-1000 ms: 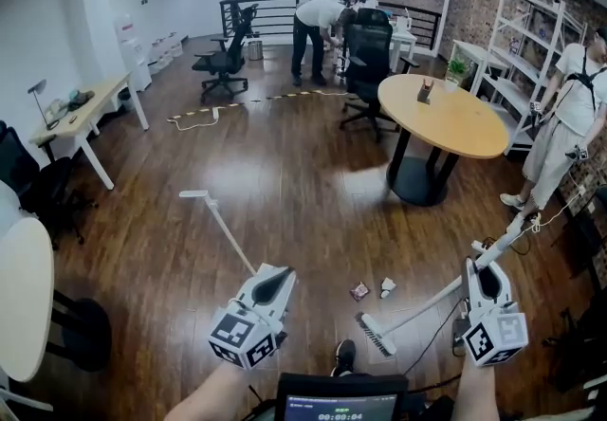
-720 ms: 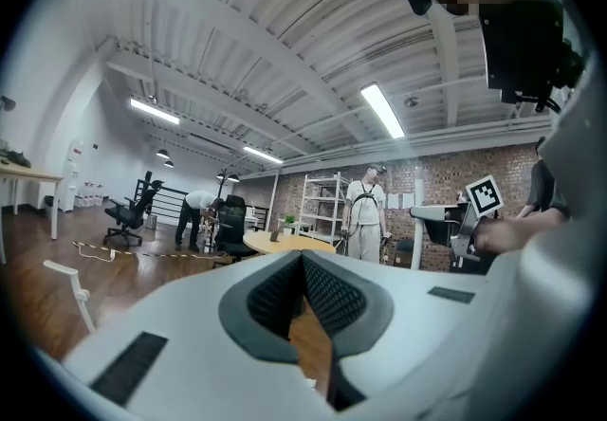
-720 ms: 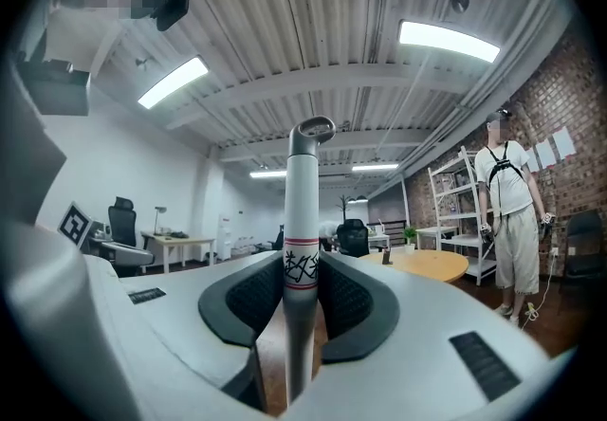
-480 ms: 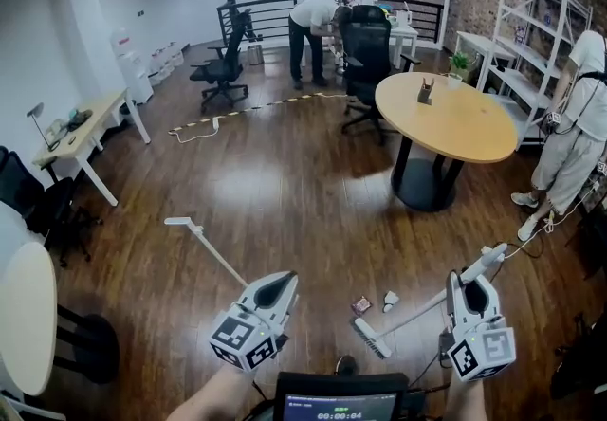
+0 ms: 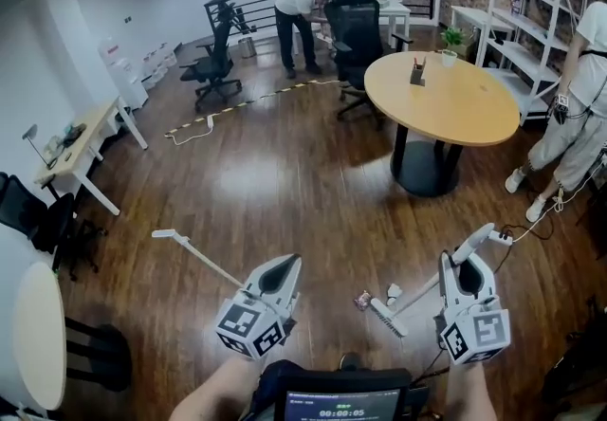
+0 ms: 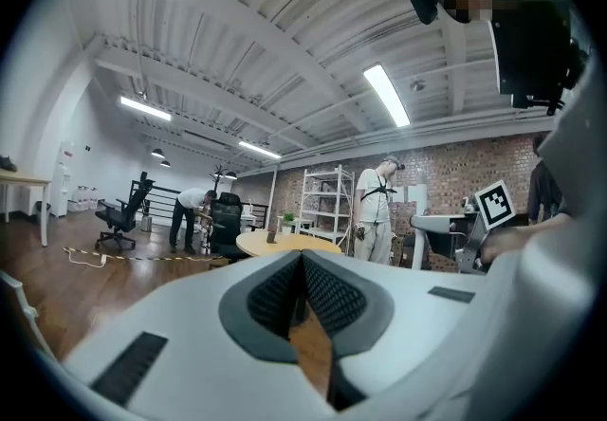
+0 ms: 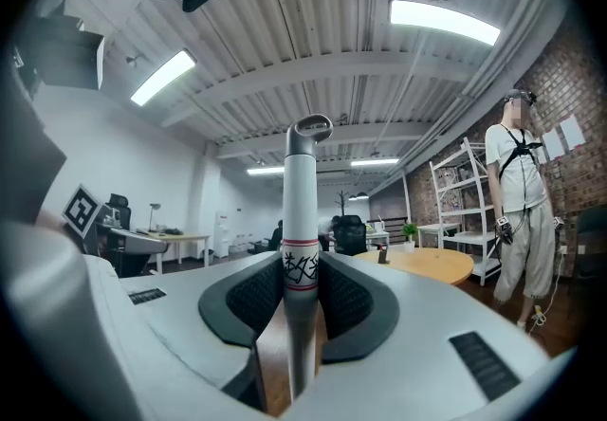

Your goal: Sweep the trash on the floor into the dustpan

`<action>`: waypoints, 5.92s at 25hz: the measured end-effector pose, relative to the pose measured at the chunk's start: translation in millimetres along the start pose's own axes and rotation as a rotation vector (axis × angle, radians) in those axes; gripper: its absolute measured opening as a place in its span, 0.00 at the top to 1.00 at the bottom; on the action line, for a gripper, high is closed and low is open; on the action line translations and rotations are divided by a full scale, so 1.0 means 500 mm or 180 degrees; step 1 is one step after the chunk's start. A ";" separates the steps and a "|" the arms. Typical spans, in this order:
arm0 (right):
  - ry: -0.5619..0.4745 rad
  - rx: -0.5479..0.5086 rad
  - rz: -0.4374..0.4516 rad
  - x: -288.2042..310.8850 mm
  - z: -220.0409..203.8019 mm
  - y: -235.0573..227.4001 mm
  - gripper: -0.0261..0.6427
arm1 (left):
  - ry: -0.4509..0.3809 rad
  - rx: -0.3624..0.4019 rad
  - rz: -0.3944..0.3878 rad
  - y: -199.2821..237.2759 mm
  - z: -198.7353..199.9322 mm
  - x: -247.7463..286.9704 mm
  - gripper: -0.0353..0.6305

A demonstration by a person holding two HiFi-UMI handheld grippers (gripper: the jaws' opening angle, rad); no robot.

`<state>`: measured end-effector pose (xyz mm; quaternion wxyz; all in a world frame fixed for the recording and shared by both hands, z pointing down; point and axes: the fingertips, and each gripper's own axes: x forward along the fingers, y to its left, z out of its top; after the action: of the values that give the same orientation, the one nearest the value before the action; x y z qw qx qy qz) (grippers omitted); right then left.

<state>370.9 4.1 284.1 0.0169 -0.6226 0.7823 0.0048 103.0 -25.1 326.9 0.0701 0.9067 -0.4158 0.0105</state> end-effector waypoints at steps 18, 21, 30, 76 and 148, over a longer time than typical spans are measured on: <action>0.0353 -0.0054 -0.0677 0.287 -0.320 -0.174 0.78 | 0.0461 -0.0101 -0.0382 0.195 -0.226 0.319 0.94; 0.0438 -0.0032 -0.0803 0.324 -0.397 -0.182 0.78 | 0.0495 -0.0122 -0.0434 0.232 -0.269 0.362 0.94; 0.0691 0.0021 -0.0914 0.393 -0.592 -0.233 0.78 | 0.0706 -0.0133 -0.0462 0.277 -0.377 0.447 0.94; 0.1584 -0.0091 -0.0292 0.559 -0.766 0.492 0.78 | 0.0692 -0.0033 -0.0514 0.760 -0.317 0.109 0.94; 0.1686 0.0934 -0.0883 0.831 -0.754 1.152 0.78 | 0.0775 -0.0004 -0.0727 1.188 -0.343 -0.302 0.94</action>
<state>-291.1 -281.9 639.4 -0.0970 -0.6938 0.6596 -0.2723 -437.5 -270.8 555.4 0.1213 0.9400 -0.2985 0.1120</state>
